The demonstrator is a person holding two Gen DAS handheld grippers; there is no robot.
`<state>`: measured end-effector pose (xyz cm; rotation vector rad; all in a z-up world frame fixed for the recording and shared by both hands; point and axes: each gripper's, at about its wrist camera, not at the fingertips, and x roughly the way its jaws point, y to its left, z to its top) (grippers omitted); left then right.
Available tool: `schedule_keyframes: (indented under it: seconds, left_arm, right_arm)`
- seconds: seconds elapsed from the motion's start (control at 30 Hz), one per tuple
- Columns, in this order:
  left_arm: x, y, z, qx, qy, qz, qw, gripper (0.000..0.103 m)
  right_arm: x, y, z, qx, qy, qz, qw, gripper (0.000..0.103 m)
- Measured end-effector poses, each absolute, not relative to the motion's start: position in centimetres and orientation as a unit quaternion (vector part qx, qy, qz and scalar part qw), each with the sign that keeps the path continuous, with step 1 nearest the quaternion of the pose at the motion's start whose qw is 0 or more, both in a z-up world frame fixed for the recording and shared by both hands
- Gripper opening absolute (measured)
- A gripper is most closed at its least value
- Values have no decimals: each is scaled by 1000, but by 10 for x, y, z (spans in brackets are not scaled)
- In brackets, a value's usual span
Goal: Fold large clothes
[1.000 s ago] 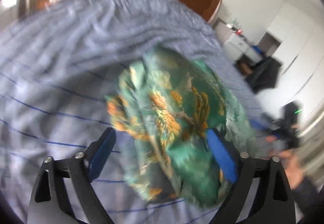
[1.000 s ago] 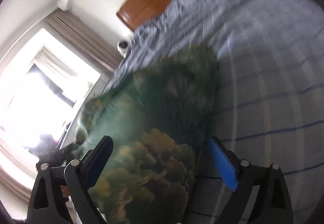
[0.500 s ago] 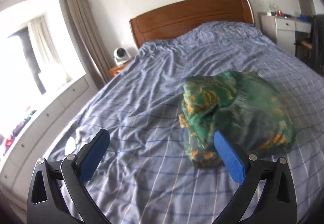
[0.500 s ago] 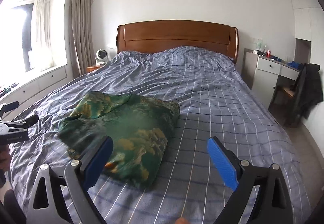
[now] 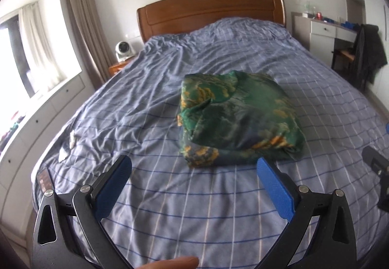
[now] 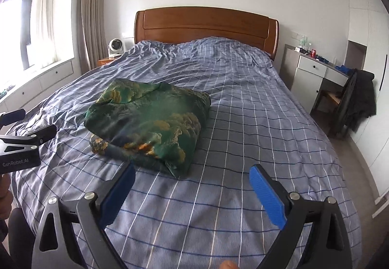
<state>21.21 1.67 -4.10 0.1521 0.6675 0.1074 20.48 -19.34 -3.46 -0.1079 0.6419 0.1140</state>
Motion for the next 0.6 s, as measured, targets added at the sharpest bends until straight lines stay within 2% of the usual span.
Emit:
schedule_keyframes:
  seconds: [0.6]
  left_arm:
    - [200,13,-47,52,336,26,940,103]
  right_arm:
    - [191,-171,-37,-80,344,42,935,97]
